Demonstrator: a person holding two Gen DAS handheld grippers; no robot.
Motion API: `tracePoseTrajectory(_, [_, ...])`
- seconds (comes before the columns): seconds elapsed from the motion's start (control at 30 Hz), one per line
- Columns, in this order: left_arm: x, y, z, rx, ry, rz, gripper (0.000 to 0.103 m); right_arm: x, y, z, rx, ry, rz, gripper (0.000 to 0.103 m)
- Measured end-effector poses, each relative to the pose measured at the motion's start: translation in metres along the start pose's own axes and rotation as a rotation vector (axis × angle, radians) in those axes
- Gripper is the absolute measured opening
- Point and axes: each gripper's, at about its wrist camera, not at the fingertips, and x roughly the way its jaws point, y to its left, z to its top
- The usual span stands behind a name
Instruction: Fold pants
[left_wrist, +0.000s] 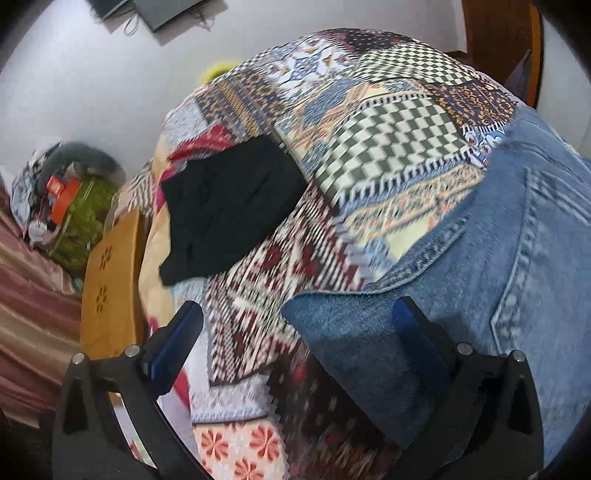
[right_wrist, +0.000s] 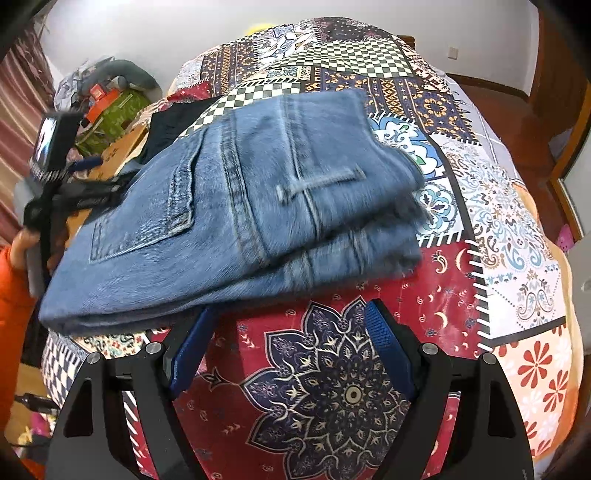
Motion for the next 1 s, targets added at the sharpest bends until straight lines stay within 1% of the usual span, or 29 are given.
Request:
tracePoseTrajectory(0.07, [-0.006, 0.01, -0.017, -0.033, 0.02, -0.016, 0.103, -0.004, 0.003, 0.0, -0.006, -0.014, 0.001, 0.08])
tracePoseTrajectory(0.13, [-0.011, 0.021, -0.034, -0.076, 0.056, -0.054, 0.103, -0.009, 0.006, 0.0, -0.013, -0.033, 0.004, 0.08])
tracePoseTrajectory(0.2, [-0.019, 0.031, -0.053, -0.12, 0.093, -0.113, 0.103, -0.013, 0.008, 0.0, -0.008, -0.048, 0.008, 0.08])
tracePoseTrajectory(0.33, [-0.036, 0.047, -0.092, -0.238, 0.151, -0.263, 0.103, -0.024, 0.014, 0.0, -0.003, -0.077, 0.026, 0.08])
tracePoseTrajectory(0.43, [-0.047, 0.052, -0.115, -0.313, 0.166, -0.34, 0.103, -0.032, 0.021, -0.001, -0.009, -0.1, 0.043, 0.08])
tracePoseTrajectory(0.53, [-0.052, 0.048, -0.128, -0.346, 0.176, -0.368, 0.103, -0.036, 0.031, -0.002, -0.032, -0.11, 0.064, 0.08])
tracePoseTrajectory(0.67, [-0.057, 0.035, -0.128, -0.345, 0.176, -0.372, 0.103, -0.04, 0.051, -0.006, -0.088, -0.125, 0.084, 0.08])
tracePoseTrajectory(0.8, [-0.063, 0.013, -0.114, -0.3, 0.159, -0.44, 0.103, -0.037, 0.065, -0.011, -0.121, -0.126, 0.092, 0.08])
tracePoseTrajectory(0.87, [-0.071, -0.003, -0.105, -0.257, 0.132, -0.459, 0.103, -0.033, 0.067, -0.012, -0.127, -0.12, 0.085, 0.08])
tracePoseTrajectory(0.93, [-0.083, -0.011, -0.096, -0.222, 0.091, -0.437, 0.102, -0.029, 0.064, -0.012, -0.118, -0.12, 0.067, 0.08])
tracePoseTrajectory(1.0, [-0.094, -0.011, -0.088, -0.218, 0.036, -0.403, 0.102, -0.028, 0.059, -0.011, -0.103, -0.118, 0.055, 0.077])
